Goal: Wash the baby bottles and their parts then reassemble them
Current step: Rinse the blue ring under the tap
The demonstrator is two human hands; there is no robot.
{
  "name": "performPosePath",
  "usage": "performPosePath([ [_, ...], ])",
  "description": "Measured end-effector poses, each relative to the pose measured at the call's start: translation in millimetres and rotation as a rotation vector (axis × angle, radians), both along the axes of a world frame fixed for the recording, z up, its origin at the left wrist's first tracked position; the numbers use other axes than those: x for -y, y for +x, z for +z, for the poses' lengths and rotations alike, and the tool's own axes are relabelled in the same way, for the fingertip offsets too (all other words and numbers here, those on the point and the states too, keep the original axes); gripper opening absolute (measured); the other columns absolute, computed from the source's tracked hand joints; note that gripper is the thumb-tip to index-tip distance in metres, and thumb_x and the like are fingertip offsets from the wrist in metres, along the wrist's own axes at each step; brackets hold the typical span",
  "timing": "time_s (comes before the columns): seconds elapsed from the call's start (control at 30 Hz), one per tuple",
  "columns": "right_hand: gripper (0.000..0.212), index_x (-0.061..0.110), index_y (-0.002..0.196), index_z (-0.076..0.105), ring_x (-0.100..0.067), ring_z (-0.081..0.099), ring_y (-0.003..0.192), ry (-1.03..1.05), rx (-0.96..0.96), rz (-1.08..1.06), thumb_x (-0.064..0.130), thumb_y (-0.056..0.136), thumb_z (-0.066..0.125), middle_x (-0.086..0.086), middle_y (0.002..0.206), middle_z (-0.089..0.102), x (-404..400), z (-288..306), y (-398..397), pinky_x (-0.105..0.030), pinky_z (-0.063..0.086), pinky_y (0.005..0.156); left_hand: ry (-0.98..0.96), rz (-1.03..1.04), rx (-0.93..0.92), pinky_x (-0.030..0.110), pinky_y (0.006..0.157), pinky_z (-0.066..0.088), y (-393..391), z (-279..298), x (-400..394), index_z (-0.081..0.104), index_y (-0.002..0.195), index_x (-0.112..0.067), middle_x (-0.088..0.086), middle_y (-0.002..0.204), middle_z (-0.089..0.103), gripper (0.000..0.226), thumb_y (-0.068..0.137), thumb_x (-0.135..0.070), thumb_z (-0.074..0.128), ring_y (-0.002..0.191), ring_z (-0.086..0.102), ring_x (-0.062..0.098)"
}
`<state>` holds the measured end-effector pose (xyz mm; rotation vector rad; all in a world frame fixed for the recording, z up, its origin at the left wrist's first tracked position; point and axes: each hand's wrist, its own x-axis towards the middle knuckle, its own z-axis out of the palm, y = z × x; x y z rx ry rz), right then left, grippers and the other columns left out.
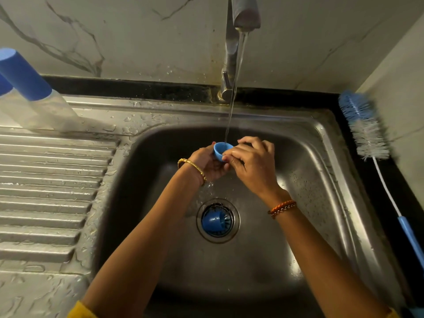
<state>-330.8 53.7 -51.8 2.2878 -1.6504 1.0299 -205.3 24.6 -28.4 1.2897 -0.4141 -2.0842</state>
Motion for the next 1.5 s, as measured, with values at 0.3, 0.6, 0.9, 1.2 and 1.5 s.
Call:
performPosePath([
  [0.3,0.022,0.021,0.081,0.072,-0.014,0.045,0.098,-0.143,-0.153,-0.043,0.031,0.081,0.053,0.008,0.081,0.071,-0.6,7.1,-6.2,-0.032,0.025,0.075,-0.024,0.044,-0.163,0.019,0.046,0.051,-6.6,-1.5,0.5,0.057,0.086,-0.004,0.005,0.054,0.063,0.035,0.100,-0.025,0.033,0.043,0.059,0.011],
  [0.6,0.018,0.011,0.089,0.073,-0.014,0.051,0.098,0.008,0.315,-0.202,0.015,0.080,0.058,-0.001,0.089,0.072,-4.2,-8.1,-3.1,-0.029,0.031,0.084,-0.164,0.053,-0.045,0.025,0.058,0.056,-20.2,10.5,3.5,0.058,0.091,-0.001,0.013,0.081,0.063,0.025,0.098,-0.019,0.042,0.072,0.062,0.017],
  [0.9,0.017,0.015,0.094,0.054,-0.001,0.048,0.074,0.631,0.941,-0.166,0.016,0.099,0.037,0.003,0.090,0.052,12.1,26.3,23.9,-0.014,0.039,0.060,-0.102,0.106,-0.009,0.028,0.062,0.053,1.1,22.4,3.2,0.044,0.124,0.006,0.025,0.122,0.054,0.038,0.094,-0.016,0.051,0.110,0.058,0.032],
  [1.2,0.024,0.005,0.107,0.064,-0.011,0.060,0.084,0.409,0.799,-0.042,0.020,0.093,0.052,-0.004,0.093,0.065,5.9,43.2,30.6,-0.027,0.051,0.076,-0.162,0.175,-0.024,0.024,0.050,0.055,-6.9,35.3,4.2,0.054,0.117,0.001,0.011,0.081,0.059,0.031,0.095,-0.020,0.051,0.060,0.062,0.016],
  [1.5,0.026,0.009,0.103,0.071,-0.028,0.055,0.095,0.187,0.419,-0.207,0.024,0.084,0.063,-0.012,0.089,0.070,-9.0,40.5,13.6,-0.045,0.047,0.080,-0.092,0.058,0.007,0.026,0.060,0.051,-15.7,44.9,0.7,0.051,0.123,-0.004,0.009,0.087,0.058,0.041,0.097,-0.034,0.043,0.071,0.056,0.017],
])
